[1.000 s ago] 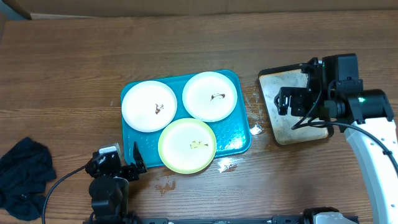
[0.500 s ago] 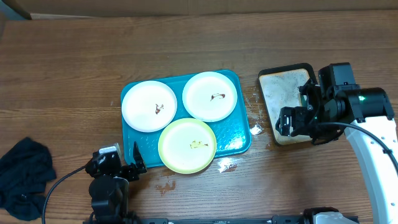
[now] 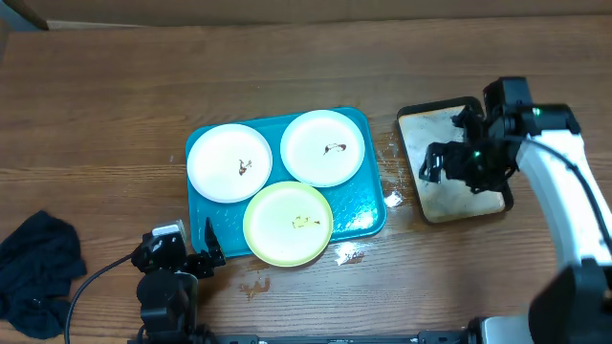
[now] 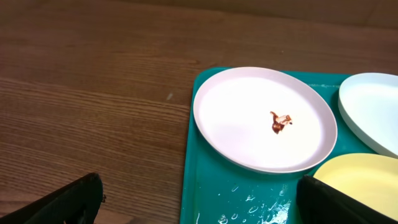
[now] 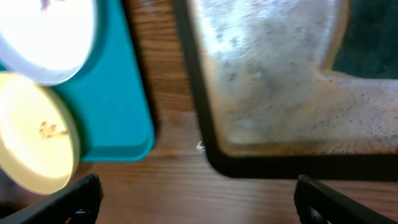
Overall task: Clean dirty plates on tray and stack at the side
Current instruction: 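Move the right gripper over the soapy black tray toward the sponge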
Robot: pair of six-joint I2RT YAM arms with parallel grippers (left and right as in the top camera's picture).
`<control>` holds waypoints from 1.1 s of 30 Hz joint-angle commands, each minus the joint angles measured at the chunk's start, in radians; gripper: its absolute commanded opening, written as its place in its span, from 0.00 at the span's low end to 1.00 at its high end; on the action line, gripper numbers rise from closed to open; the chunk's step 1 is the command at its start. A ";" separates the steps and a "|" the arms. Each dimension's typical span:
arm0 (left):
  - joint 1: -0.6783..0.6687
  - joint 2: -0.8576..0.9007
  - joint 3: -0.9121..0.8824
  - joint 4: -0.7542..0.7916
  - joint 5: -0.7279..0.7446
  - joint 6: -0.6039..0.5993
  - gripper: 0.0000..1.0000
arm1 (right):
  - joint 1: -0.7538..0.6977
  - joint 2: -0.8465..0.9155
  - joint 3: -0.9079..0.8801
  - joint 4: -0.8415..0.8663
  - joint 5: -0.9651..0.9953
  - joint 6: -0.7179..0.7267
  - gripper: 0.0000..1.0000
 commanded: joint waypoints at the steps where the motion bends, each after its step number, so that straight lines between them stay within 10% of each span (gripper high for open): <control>1: 0.006 -0.010 -0.005 0.000 0.010 0.027 1.00 | -0.045 0.042 0.113 -0.014 0.002 0.003 1.00; 13: 0.006 -0.010 -0.005 0.000 0.010 0.027 1.00 | -0.080 0.134 0.617 -0.425 0.081 0.000 1.00; 33: 0.006 -0.010 -0.005 0.000 0.010 0.027 1.00 | -0.080 0.175 0.586 -0.242 0.107 0.030 1.00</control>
